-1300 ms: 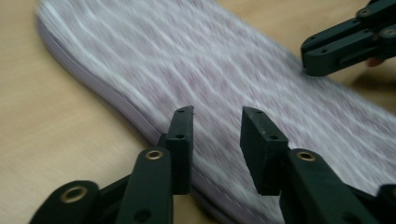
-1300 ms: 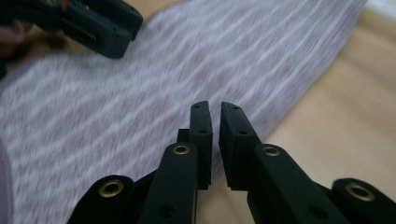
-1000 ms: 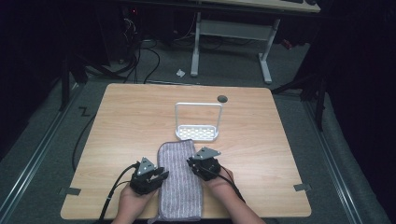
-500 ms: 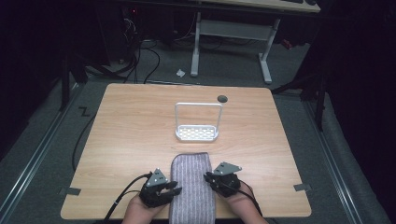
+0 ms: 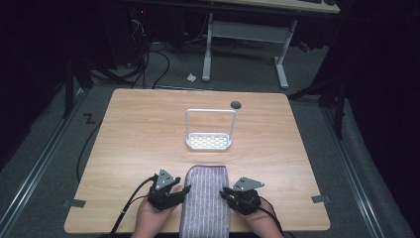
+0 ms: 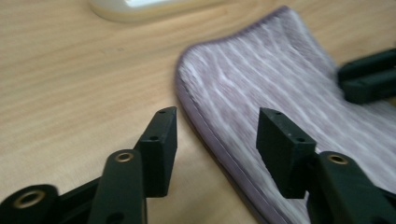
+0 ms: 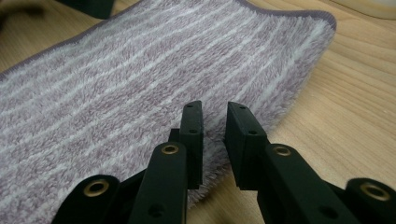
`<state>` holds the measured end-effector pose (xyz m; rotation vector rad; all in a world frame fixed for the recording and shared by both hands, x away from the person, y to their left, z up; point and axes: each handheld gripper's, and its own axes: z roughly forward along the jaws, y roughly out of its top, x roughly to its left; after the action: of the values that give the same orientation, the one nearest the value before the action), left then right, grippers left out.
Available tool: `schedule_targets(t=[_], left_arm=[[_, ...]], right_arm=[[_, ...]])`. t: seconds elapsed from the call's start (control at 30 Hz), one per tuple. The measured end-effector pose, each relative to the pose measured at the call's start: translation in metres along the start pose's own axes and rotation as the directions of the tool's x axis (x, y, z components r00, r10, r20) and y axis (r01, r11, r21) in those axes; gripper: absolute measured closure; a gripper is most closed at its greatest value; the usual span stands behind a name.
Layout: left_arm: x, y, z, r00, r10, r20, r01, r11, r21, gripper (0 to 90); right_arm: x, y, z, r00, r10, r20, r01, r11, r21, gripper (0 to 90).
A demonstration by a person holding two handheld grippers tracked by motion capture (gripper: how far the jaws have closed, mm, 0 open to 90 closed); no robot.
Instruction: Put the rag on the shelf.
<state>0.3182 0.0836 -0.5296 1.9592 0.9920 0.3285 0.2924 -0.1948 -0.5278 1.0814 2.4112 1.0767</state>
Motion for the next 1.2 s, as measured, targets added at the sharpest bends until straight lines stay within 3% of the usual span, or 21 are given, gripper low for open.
schedule_targets(t=[0.03,0.1,0.2,0.3,0.37,0.47,0.63,0.77,0.83,0.87,0.9,0.93,1.03,1.2], left_arm=[[-0.001,0.004,0.007,0.9994,-0.002,-0.034,0.002,1.0000,-0.004,47.8],[0.002,0.010,0.016,0.9977,-0.029,-0.061,0.028,0.9996,-0.007,47.7],[0.004,0.020,0.025,0.9966,-0.042,-0.071,0.041,0.9991,-0.009,49.2],[0.004,0.025,0.031,0.9969,-0.037,-0.069,0.038,0.9993,0.009,50.4],[0.005,0.025,0.038,0.9942,-0.069,-0.082,0.072,0.9968,0.033,50.3],[0.005,0.024,0.042,0.9931,-0.081,-0.085,0.085,0.9954,0.044,50.8],[0.006,0.024,0.043,0.9924,-0.098,-0.074,0.101,0.9940,0.040,61.8],[0.008,0.024,0.043,0.9909,-0.116,-0.069,0.119,0.9921,0.040,70.1],[0.008,0.024,0.044,0.9907,-0.121,-0.062,0.123,0.9915,0.041,72.1],[0.008,0.024,0.044,0.9907,-0.121,-0.062,0.123,0.9915,0.041,72.9],[0.008,0.024,0.044,0.9912,-0.118,-0.061,0.121,0.9918,0.043,73.7],[0.008,0.024,0.044,0.9912,-0.118,-0.061,0.120,0.9918,0.043,74.0],[0.009,0.024,0.044,0.9913,-0.119,-0.057,0.122,0.9916,0.044,74.9],[0.009,0.024,0.043,0.9917,-0.120,-0.047,0.122,0.9915,0.046,75.8]], right_arm=[[0.000,0.000,0.000,1.0000,0.001,-0.002,-0.001,1.000,-0.001,77.0],[0.000,0.000,0.000,1.0000,0.000,-0.001,0.000,1.000,-0.001,76.6],[0.000,0.001,0.001,1.0000,-0.004,-0.003,0.004,1.000,0.000,76.6],[-0.001,0.001,0.002,1.0000,-0.001,-0.005,0.001,1.000,-0.003,76.6],[-0.001,0.002,0.003,1.0000,-0.002,-0.005,0.002,1.000,-0.004,76.6],[-0.001,0.002,0.003,1.0000,-0.003,-0.005,0.003,1.000,-0.005,76.6],[0.000,0.002,0.004,1.0000,0.007,-0.004,-0.007,1.000,-0.008,75.5],[-0.005,0.012,0.002,0.9988,0.046,0.018,-0.045,0.997,-0.069,68.5],[-0.017,0.024,0.007,0.9892,0.126,0.075,-0.118,0.988,-0.103,60.0],[-0.017,0.024,0.007,0.9892,0.126,0.075,-0.118,0.988,-0.103,60.0],[-0.025,0.030,0.015,0.9785,0.168,0.119,-0.156,0.982,-0.108,56.0],[-0.028,0.031,0.021,0.9735,0.183,0.137,-0.169,0.980,-0.104,55.7],[-0.028,0.035,0.035,0.9691,0.195,0.151,-0.186,0.980,-0.071,56.1],[-0.023,0.035,0.044,0.9700,0.178,0.166,-0.172,0.984,-0.047,71.0]])
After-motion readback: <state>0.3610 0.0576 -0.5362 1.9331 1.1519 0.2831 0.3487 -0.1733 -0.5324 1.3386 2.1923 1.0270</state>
